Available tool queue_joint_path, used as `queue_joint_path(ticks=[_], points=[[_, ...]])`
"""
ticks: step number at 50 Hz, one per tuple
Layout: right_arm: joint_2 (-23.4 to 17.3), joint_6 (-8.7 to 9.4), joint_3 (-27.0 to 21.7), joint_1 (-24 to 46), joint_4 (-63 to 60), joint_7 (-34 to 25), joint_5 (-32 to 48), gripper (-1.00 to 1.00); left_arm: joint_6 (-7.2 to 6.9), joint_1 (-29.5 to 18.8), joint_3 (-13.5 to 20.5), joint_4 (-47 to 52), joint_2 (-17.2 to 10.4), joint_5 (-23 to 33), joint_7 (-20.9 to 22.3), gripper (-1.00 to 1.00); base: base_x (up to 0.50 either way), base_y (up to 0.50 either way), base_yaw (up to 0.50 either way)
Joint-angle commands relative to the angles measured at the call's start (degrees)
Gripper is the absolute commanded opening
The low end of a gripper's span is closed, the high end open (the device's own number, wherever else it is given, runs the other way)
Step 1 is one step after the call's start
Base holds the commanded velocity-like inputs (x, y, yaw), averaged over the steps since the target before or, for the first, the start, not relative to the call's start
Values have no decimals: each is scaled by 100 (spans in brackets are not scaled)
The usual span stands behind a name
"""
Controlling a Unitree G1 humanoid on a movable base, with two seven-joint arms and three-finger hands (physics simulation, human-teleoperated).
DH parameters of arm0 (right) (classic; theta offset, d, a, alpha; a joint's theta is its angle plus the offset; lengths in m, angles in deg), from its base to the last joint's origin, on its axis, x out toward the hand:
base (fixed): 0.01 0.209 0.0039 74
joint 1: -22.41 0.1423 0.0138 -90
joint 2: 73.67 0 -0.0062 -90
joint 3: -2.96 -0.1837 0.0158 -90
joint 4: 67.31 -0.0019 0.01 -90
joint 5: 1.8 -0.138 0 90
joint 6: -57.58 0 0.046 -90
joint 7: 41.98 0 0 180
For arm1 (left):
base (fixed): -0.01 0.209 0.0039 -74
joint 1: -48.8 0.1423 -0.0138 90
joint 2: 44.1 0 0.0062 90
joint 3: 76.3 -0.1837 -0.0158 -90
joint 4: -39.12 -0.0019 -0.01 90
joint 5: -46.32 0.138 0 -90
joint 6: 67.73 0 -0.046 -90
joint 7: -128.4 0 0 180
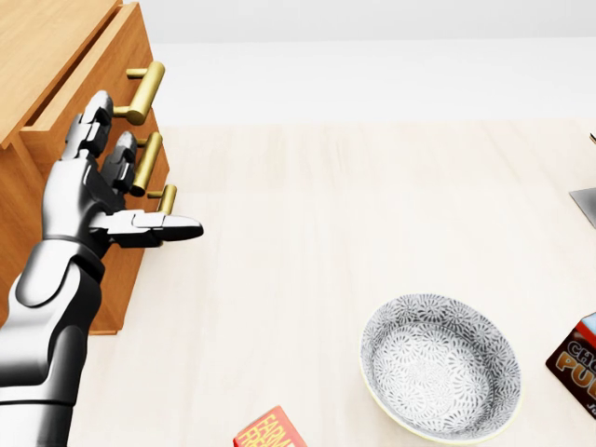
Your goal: Close the top drawer of the cabinet and put the bowl on top of it.
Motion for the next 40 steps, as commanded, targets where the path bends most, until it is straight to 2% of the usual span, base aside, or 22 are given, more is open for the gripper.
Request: queue_joint_path(ticks=[1,18,24,40], points=[[-1,-18,37,-13,2,6,17,100,0,-54,69,3,-107,-144,-110,100,0,0,0],[28,19,18,-51,-65,-42,-23,100,0,-55,170,-66,-193,-405,-288,100,0,0,0],[54,-47,90,-85,-41,-64,44,100,0,-68,201,-112,-233,-470,-320,100,0,0,0],[72,19,21,-93,-142,-83,-28,100,0,-112,334,-155,-349,-731,-556,100,0,0,0]])
